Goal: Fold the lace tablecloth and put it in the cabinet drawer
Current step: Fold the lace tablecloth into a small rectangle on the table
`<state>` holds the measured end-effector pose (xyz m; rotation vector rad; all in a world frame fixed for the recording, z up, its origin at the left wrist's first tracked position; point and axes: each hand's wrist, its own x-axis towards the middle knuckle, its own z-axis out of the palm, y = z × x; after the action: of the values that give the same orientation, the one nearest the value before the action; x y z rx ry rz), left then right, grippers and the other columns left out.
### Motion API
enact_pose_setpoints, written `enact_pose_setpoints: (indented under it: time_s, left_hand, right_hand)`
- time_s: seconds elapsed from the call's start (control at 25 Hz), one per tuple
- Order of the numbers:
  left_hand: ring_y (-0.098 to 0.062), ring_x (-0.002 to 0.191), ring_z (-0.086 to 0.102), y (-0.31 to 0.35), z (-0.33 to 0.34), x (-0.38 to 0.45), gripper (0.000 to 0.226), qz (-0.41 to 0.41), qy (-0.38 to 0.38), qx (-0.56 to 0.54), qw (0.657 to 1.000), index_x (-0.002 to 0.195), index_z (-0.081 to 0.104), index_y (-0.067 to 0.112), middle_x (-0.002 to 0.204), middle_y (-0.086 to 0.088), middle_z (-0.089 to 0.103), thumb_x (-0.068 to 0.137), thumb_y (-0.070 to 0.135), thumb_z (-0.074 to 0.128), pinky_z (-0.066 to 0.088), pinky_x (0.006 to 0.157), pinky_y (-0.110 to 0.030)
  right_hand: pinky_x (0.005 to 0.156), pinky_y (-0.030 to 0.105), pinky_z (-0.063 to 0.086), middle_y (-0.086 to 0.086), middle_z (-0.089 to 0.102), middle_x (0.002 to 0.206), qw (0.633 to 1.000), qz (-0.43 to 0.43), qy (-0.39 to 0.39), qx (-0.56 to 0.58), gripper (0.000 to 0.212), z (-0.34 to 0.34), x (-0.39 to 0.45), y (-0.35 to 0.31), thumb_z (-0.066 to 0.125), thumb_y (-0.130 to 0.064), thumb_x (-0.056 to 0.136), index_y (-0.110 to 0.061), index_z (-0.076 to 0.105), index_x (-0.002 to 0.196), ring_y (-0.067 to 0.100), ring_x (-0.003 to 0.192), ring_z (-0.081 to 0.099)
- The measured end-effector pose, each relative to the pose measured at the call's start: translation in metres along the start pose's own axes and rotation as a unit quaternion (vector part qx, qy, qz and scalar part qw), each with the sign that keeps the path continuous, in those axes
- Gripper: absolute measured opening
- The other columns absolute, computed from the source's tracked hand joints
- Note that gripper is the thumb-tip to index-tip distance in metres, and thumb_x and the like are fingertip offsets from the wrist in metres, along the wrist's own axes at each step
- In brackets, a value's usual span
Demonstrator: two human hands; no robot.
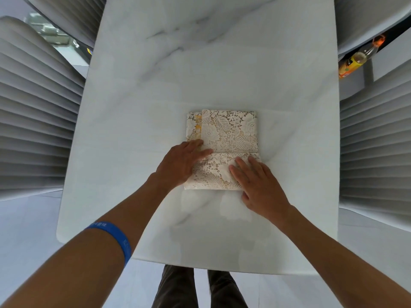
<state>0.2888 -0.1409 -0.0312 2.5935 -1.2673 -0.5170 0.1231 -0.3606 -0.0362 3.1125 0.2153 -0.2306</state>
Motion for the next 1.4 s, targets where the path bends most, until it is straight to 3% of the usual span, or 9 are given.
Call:
enact_pose_setpoints:
  time_s: [0.16,0.32,0.48,0.64,0.8,0.96,1.08,1.24,1.4]
  left_hand:
    - [-0.026,0.133,0.048,-0.005,-0.004,0.0,0.063,0.013,0.031,-0.076,0.997,0.135,0.053,0.024,0.149,-0.002,0.046,0.08,-0.004,0.067,0.048,0.102,-0.044]
    - [-0.012,0.136,0.043,-0.031,-0.021,0.005,0.074,0.002,-0.036,-0.175,0.984,0.133,0.058,0.031,0.147,0.01,0.047,0.075,-0.015,0.055,0.041,0.107,-0.031]
    - [0.003,0.114,0.058,-0.048,-0.033,0.012,0.056,-0.098,-0.112,-0.39,0.909,0.119,0.062,0.04,0.121,0.018,0.067,0.078,0.004,0.075,0.047,0.098,-0.027]
    - [0.002,0.095,0.068,-0.037,-0.027,0.032,0.026,-0.24,0.025,-0.52,0.819,0.105,0.07,0.025,0.1,0.014,0.075,0.081,0.034,0.077,0.048,0.084,-0.021]
    - [-0.002,0.089,0.07,-0.03,-0.016,0.039,0.016,-0.266,0.074,-0.553,0.786,0.097,0.07,0.023,0.093,0.011,0.076,0.084,0.033,0.074,0.05,0.075,-0.015]
    - [-0.018,0.095,0.069,-0.023,-0.012,0.05,0.026,-0.313,0.123,-0.516,0.788,0.098,0.068,0.017,0.097,0.0,0.074,0.089,0.041,0.067,0.052,0.086,-0.039]
    - [-0.02,0.082,0.064,-0.019,-0.008,0.054,0.033,-0.34,0.132,-0.451,0.815,0.091,0.065,0.015,0.09,-0.006,0.071,0.09,0.048,0.06,0.05,0.078,-0.04]
    - [-0.011,0.066,0.052,-0.018,-0.008,0.056,0.039,-0.341,0.15,-0.435,0.82,0.085,0.06,0.01,0.08,-0.011,0.065,0.091,0.048,0.058,0.042,0.064,-0.032]
    - [-0.001,0.057,0.044,-0.015,-0.004,0.051,0.032,-0.327,0.158,-0.424,0.83,0.078,0.054,0.02,0.066,0.009,0.053,0.092,0.048,0.056,0.037,0.057,-0.026]
  right_hand:
    - [0.088,0.051,0.053,0.018,0.057,0.139,0.998,-0.003,0.019,-0.058,0.062,-0.01,0.009,-0.014,0.066,-0.017,0.075,-0.011,0.057,0.136,0.046,0.117,0.059]
    - [0.065,0.028,0.052,-0.004,0.077,0.095,0.981,-0.017,0.008,0.193,0.042,-0.05,0.032,0.025,0.058,-0.025,0.071,-0.026,0.072,0.111,0.018,0.075,0.07]
    - [0.066,0.011,0.047,-0.017,0.073,0.081,0.852,0.169,-0.011,0.496,0.032,-0.072,0.084,0.068,0.062,-0.023,0.068,-0.026,0.077,0.096,-0.006,0.072,0.063]
    - [0.072,0.024,0.052,-0.004,0.07,0.09,0.714,0.313,0.059,0.623,0.02,-0.058,0.116,0.082,0.072,-0.013,0.079,-0.02,0.072,0.097,0.009,0.083,0.066]
    - [0.091,0.035,0.049,-0.003,0.062,0.119,0.853,0.272,0.067,0.44,0.038,-0.038,0.122,0.081,0.065,-0.04,0.087,-0.025,0.062,0.123,0.018,0.107,0.06]
    - [0.095,0.043,0.043,0.006,0.058,0.134,0.963,0.108,0.16,0.187,0.047,-0.041,0.132,0.075,0.055,-0.044,0.092,-0.015,0.058,0.129,0.03,0.119,0.053]
    - [0.106,0.046,0.035,0.006,0.056,0.138,0.984,0.037,0.102,0.143,0.059,-0.036,0.14,0.05,0.056,-0.051,0.09,-0.014,0.054,0.135,0.031,0.127,0.049]
    - [0.102,0.044,0.029,-0.001,0.053,0.132,0.971,0.096,-0.035,0.214,0.066,-0.046,0.176,0.048,0.063,-0.061,0.079,-0.025,0.052,0.133,0.026,0.123,0.046]
    - [0.098,0.038,0.03,-0.008,0.066,0.111,0.942,0.088,-0.066,0.316,0.04,-0.056,0.187,0.062,0.067,-0.05,0.082,-0.027,0.063,0.115,0.018,0.109,0.054]
